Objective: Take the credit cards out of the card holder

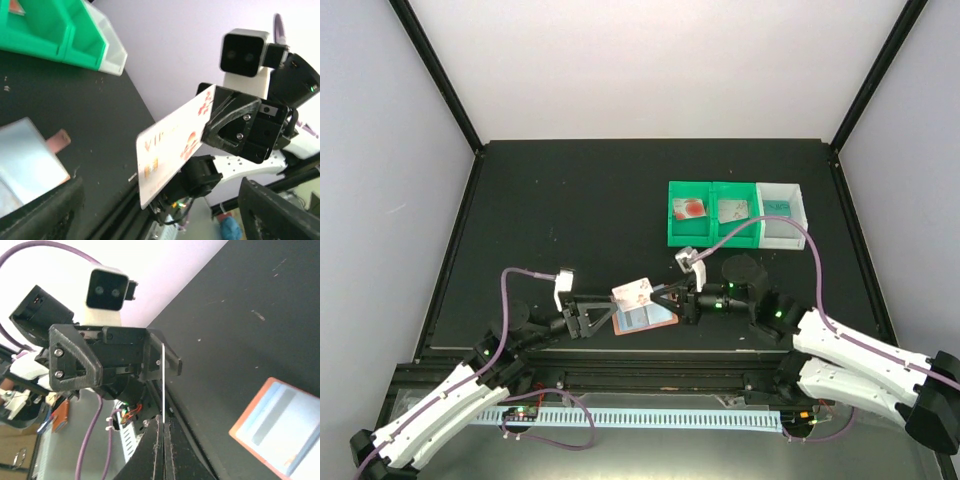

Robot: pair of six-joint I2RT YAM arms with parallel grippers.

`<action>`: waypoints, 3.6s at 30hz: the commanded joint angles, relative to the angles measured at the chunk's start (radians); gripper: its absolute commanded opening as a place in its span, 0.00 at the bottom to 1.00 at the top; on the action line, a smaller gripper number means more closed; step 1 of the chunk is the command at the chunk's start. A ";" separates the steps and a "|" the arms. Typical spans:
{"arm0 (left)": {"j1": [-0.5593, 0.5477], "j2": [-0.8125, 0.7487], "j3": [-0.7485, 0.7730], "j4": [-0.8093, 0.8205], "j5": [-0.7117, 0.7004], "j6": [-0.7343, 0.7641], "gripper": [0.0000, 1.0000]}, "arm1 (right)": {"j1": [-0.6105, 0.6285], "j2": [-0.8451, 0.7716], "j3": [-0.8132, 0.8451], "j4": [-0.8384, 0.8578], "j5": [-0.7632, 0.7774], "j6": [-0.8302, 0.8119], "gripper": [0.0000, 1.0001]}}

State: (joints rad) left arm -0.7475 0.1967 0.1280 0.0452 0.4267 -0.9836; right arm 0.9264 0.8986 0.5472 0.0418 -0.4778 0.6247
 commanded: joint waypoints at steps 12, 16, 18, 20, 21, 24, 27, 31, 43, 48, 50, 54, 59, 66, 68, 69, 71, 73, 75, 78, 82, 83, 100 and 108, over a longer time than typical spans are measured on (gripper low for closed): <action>-0.003 0.044 0.043 -0.169 -0.127 0.092 0.99 | -0.306 0.037 0.192 -0.214 0.082 -0.213 0.01; -0.003 0.068 0.059 -0.203 -0.133 0.140 0.99 | -0.489 0.112 0.246 -0.207 -0.017 -0.233 0.01; -0.001 0.081 0.072 -0.233 -0.146 0.159 0.99 | -0.582 0.152 0.265 -0.193 -0.072 -0.229 0.01; -0.001 0.093 0.082 -0.250 -0.159 0.168 0.99 | -0.660 0.197 0.308 -0.227 -0.053 -0.248 0.01; -0.002 0.100 0.085 -0.248 -0.160 0.169 0.99 | -0.688 0.221 0.333 -0.254 -0.035 -0.267 0.01; -0.002 0.110 0.084 -0.231 -0.156 0.171 0.99 | -0.771 0.294 0.390 -0.316 -0.022 -0.308 0.01; -0.001 0.112 0.088 -0.235 -0.167 0.181 0.99 | -0.823 0.350 0.422 -0.366 0.046 -0.330 0.01; -0.001 0.110 0.069 -0.199 -0.157 0.169 0.99 | -0.841 0.414 0.461 -0.419 0.210 -0.346 0.01; -0.002 0.132 0.070 -0.195 -0.172 0.172 0.99 | -0.854 0.699 0.633 -0.470 0.196 -0.358 0.01; -0.001 0.139 0.068 -0.161 -0.177 0.154 0.99 | -0.854 0.779 0.687 -0.471 0.210 -0.364 0.01; -0.001 0.147 0.071 -0.158 -0.176 0.150 0.99 | -0.854 0.803 0.696 -0.446 0.187 -0.363 0.01; -0.001 0.161 0.070 -0.158 -0.181 0.137 0.99 | -0.854 0.867 0.736 -0.448 0.117 -0.374 0.01; -0.002 0.168 0.068 -0.148 -0.184 0.118 0.99 | -0.854 0.906 0.746 -0.439 0.065 -0.378 0.01; -0.001 0.176 0.074 -0.141 -0.203 0.099 0.99 | -0.855 0.949 0.752 -0.437 0.073 -0.403 0.01; -0.001 0.178 0.094 -0.162 -0.214 0.108 0.99 | -0.854 0.961 0.767 -0.450 0.095 -0.414 0.02; -0.002 0.178 0.102 -0.172 -0.217 0.112 0.99 | -0.854 0.970 0.773 -0.453 0.101 -0.416 0.03; -0.001 0.179 0.119 -0.186 -0.222 0.118 0.99 | -0.855 0.991 0.788 -0.463 0.103 -0.416 0.04; -0.001 0.180 0.134 -0.204 -0.230 0.124 0.99 | -0.855 1.004 0.794 -0.463 0.107 -0.412 0.07; -0.001 0.181 0.146 -0.226 -0.240 0.129 0.99 | -0.855 1.012 0.796 -0.460 0.125 -0.406 0.10; -0.001 0.180 0.147 -0.236 -0.244 0.132 0.99 | -0.855 1.018 0.806 -0.460 0.147 -0.399 0.13; -0.001 0.180 0.144 -0.248 -0.250 0.132 0.99 | -0.855 1.019 0.821 -0.464 0.172 -0.392 0.19; -0.002 0.180 0.142 -0.254 -0.260 0.129 0.99 | -0.855 1.019 0.825 -0.467 0.182 -0.392 0.20; 0.003 0.333 0.163 -0.394 -0.281 0.132 0.99 | -0.853 0.911 0.855 -0.548 0.323 -0.290 0.33; 0.004 0.462 0.180 -0.360 -0.210 0.136 0.96 | -0.806 0.779 0.787 -0.549 0.269 -0.252 0.41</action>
State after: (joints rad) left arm -0.7475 0.6182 0.2630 -0.3279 0.1665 -0.8635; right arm 0.0906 1.7546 1.3666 -0.5003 -0.1902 0.3443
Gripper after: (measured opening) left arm 0.968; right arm 0.410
